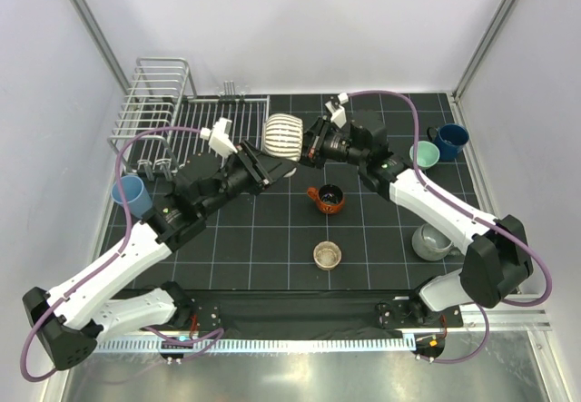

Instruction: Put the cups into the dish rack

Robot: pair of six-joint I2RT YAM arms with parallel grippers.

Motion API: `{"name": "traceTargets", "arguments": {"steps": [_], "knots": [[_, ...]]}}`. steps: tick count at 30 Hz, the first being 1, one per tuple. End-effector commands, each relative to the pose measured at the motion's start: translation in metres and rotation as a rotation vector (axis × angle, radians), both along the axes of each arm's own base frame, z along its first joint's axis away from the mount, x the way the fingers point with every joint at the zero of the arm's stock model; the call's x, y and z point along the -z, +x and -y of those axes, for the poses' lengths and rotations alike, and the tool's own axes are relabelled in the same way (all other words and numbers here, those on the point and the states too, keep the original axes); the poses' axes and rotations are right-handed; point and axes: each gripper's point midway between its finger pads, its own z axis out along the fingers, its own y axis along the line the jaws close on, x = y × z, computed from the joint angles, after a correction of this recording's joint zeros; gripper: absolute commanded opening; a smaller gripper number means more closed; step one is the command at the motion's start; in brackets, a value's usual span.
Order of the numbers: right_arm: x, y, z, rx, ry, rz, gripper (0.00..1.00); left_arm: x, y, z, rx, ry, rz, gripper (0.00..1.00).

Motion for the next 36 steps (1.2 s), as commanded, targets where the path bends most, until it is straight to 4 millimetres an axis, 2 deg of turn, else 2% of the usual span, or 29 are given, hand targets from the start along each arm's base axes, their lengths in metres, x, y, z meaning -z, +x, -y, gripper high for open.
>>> {"name": "traceTargets", "arguments": {"steps": [1, 2, 6, 9, 11, 15, 18, 21, 22, 30, 33, 36], "knots": [[-0.052, -0.029, -0.006, -0.083, 0.120, 0.141, 0.04, -0.046, 0.019, -0.009, -0.111, -0.115, 0.127, 0.00], [-0.054, -0.029, -0.006, -0.083, 0.128, 0.144, 0.04, -0.053, 0.019, -0.009, -0.111, -0.139, 0.149, 0.00], [-0.048, -0.027, -0.007, -0.087, 0.104, 0.138, 0.04, -0.053, 0.017, -0.006, -0.093, -0.135, 0.170, 0.00], [-0.040, -0.027, -0.009, -0.098, 0.096, 0.128, 0.09, -0.051, 0.012, -0.002, -0.068, -0.113, 0.187, 0.00], [-0.033, -0.026, -0.010, -0.107, 0.087, 0.122, 0.16, -0.051, 0.008, -0.002, -0.059, -0.110, 0.192, 0.00], [-0.026, -0.022, -0.010, -0.115, 0.071, 0.124, 0.17, -0.048, 0.001, -0.005, -0.057, -0.081, 0.211, 0.00], [-0.021, -0.018, -0.009, -0.116, 0.059, 0.128, 0.31, -0.045, -0.005, -0.009, -0.057, -0.055, 0.210, 0.00], [-0.015, -0.016, -0.010, -0.128, 0.045, 0.126, 0.35, -0.044, -0.007, -0.014, -0.067, -0.040, 0.210, 0.00], [-0.014, -0.015, -0.011, -0.132, 0.044, 0.123, 0.38, -0.037, -0.007, -0.016, -0.071, -0.011, 0.194, 0.00], [-0.010, -0.013, -0.011, -0.132, 0.033, 0.127, 0.39, -0.033, -0.010, -0.024, -0.085, 0.048, 0.190, 0.00], [-0.011, -0.012, -0.012, -0.132, 0.023, 0.139, 0.48, -0.035, -0.011, -0.023, -0.081, 0.047, 0.192, 0.00], [-0.016, -0.013, -0.015, -0.155, 0.050, 0.171, 0.50, -0.036, -0.013, -0.021, -0.067, 0.036, 0.185, 0.00]]}}
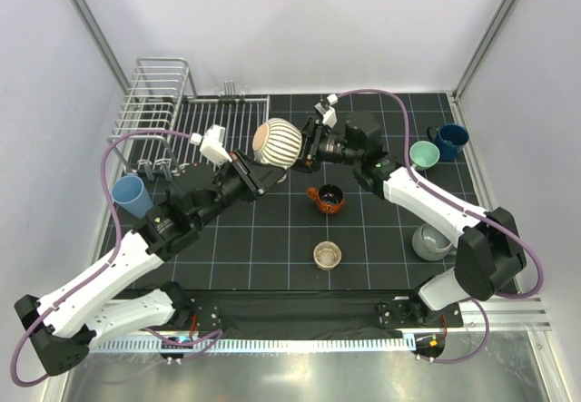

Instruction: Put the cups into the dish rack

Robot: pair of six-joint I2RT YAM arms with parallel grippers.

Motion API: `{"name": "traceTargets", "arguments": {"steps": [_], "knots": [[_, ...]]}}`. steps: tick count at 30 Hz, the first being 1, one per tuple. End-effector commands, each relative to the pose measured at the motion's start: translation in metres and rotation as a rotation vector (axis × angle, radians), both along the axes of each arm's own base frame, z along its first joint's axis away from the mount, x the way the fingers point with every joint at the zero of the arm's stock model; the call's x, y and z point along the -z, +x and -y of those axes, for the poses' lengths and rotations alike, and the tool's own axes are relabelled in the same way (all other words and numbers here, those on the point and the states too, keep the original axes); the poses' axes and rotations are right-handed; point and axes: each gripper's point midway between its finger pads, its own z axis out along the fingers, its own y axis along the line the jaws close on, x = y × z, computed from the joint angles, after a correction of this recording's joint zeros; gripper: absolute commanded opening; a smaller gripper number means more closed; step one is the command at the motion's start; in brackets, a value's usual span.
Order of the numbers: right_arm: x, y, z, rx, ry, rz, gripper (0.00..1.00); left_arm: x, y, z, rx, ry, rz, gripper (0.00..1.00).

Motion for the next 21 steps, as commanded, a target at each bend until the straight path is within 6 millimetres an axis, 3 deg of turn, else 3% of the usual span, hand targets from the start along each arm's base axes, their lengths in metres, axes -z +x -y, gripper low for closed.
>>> {"name": "traceTargets", "arguments": {"steps": [1, 7, 14, 21], "knots": [[-0.028, -0.005, -0.005, -0.055, 0.067, 0.111, 0.49, -0.045, -0.005, -0.002, 0.006, -0.083, 0.098, 0.00], [-0.044, -0.009, -0.005, -0.062, 0.118, 0.153, 0.43, -0.055, -0.007, -0.009, -0.021, -0.127, 0.120, 0.00], [-0.008, -0.005, -0.003, -0.031, 0.017, 0.060, 0.48, -0.067, -0.006, -0.023, -0.070, -0.118, 0.162, 0.00], [-0.001, 0.001, -0.004, -0.027, -0.035, 0.042, 0.49, -0.073, -0.002, -0.037, -0.131, -0.054, 0.187, 0.00]]}}
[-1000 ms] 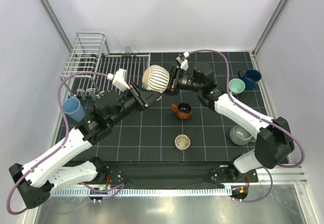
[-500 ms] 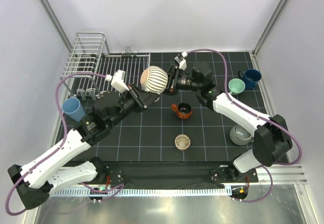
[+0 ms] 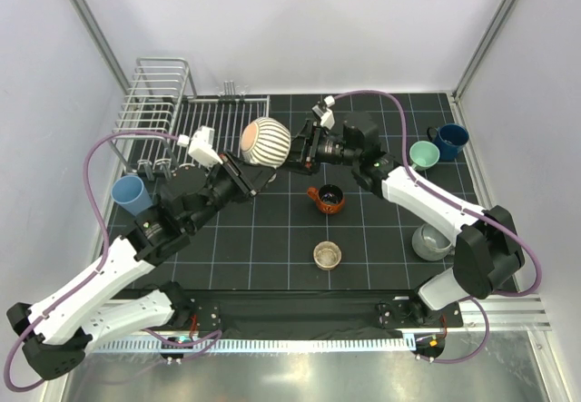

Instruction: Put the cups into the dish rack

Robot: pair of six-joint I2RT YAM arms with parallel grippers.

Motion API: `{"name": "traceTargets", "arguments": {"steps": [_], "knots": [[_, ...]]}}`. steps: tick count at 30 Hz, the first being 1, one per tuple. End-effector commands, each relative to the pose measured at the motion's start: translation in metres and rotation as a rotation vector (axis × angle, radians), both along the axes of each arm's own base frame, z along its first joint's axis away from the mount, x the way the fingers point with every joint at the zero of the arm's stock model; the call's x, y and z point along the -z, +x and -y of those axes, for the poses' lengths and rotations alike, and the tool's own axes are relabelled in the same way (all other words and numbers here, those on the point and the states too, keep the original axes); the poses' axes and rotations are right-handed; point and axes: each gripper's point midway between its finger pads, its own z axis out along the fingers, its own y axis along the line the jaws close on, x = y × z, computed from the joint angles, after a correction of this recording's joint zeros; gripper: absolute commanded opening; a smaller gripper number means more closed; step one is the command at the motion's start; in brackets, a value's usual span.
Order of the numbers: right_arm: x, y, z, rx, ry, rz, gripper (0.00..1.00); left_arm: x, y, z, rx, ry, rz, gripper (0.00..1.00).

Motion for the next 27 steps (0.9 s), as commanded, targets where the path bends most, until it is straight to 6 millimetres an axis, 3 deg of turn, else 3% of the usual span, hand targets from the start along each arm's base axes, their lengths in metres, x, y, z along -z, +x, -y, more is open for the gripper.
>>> {"name": "traceTargets", "arguments": {"steps": [1, 3, 6, 7, 13, 20, 22, 27], "knots": [[-0.010, 0.003, -0.002, 0.002, -0.019, 0.044, 0.49, -0.067, 0.000, -0.017, -0.056, -0.089, 0.161, 0.00], [-0.005, 0.003, 0.000, 0.012, -0.049, 0.027, 0.49, -0.063, 0.003, -0.019, -0.068, -0.054, 0.156, 0.00], [0.019, 0.005, 0.011, 0.049, -0.188, -0.008, 0.49, -0.061, 0.005, -0.024, -0.087, 0.024, 0.158, 0.00], [0.037, 0.004, 0.019, 0.065, -0.272, -0.031, 0.49, -0.063, 0.008, -0.024, -0.094, 0.048, 0.160, 0.00], [0.068, -0.010, 0.052, 0.070, -0.467, -0.006, 0.49, -0.047, 0.034, -0.031, -0.156, 0.263, 0.155, 0.00], [0.078, -0.036, 0.094, 0.099, -0.564, 0.014, 0.48, -0.018, 0.078, -0.050, -0.247, 0.413, 0.108, 0.00], [0.076, -0.046, 0.104, 0.102, -0.579, 0.014, 0.49, -0.016, 0.095, -0.061, -0.276, 0.440, 0.100, 0.00], [0.075, -0.064, 0.118, 0.104, -0.594, 0.017, 0.49, 0.015, 0.148, -0.077, -0.350, 0.567, 0.061, 0.00]]}}
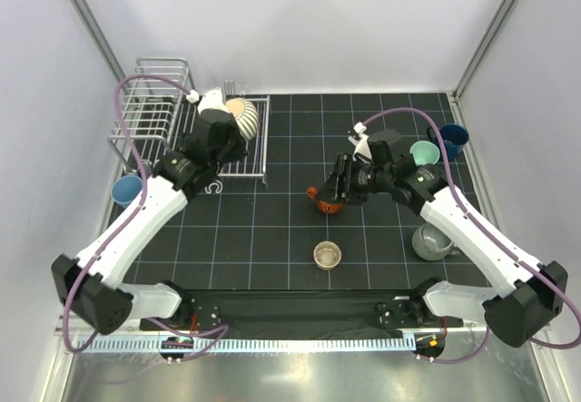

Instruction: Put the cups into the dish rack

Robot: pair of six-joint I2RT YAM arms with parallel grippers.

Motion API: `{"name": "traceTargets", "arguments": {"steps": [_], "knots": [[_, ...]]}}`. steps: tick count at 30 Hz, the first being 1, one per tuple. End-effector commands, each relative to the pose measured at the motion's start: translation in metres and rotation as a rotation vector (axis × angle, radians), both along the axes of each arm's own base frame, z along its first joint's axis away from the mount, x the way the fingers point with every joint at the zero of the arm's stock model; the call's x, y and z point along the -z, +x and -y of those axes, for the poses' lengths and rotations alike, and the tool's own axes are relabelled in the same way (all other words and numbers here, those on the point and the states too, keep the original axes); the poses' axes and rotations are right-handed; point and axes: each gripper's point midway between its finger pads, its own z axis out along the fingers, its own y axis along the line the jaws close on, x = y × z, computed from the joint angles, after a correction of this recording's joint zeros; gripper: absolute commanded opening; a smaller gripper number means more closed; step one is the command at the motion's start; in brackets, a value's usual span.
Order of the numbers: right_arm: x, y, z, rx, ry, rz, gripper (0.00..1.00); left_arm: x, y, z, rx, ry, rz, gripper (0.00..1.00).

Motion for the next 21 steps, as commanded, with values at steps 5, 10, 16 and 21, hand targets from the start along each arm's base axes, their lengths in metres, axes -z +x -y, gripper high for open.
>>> {"name": "traceTargets", "arguments": {"steps": [5, 10, 16, 21], "knots": [[0.009, -0.022, 0.023, -0.002, -0.069, -0.006, 0.49, -0.014, 0.077, -0.026, -0.121, 0.042, 0.126, 0.00], [0.006, -0.029, 0.029, 0.007, -0.077, -0.006, 0.49, 0.021, 0.122, -0.031, -0.195, 0.085, 0.122, 0.00], [0.005, -0.037, 0.038, 0.020, -0.100, -0.013, 0.49, 0.064, 0.169, -0.049, -0.294, 0.087, 0.088, 0.00], [0.013, -0.041, 0.054, 0.065, -0.142, -0.014, 0.49, 0.082, 0.197, -0.071, -0.360, 0.110, 0.091, 0.00]]}}
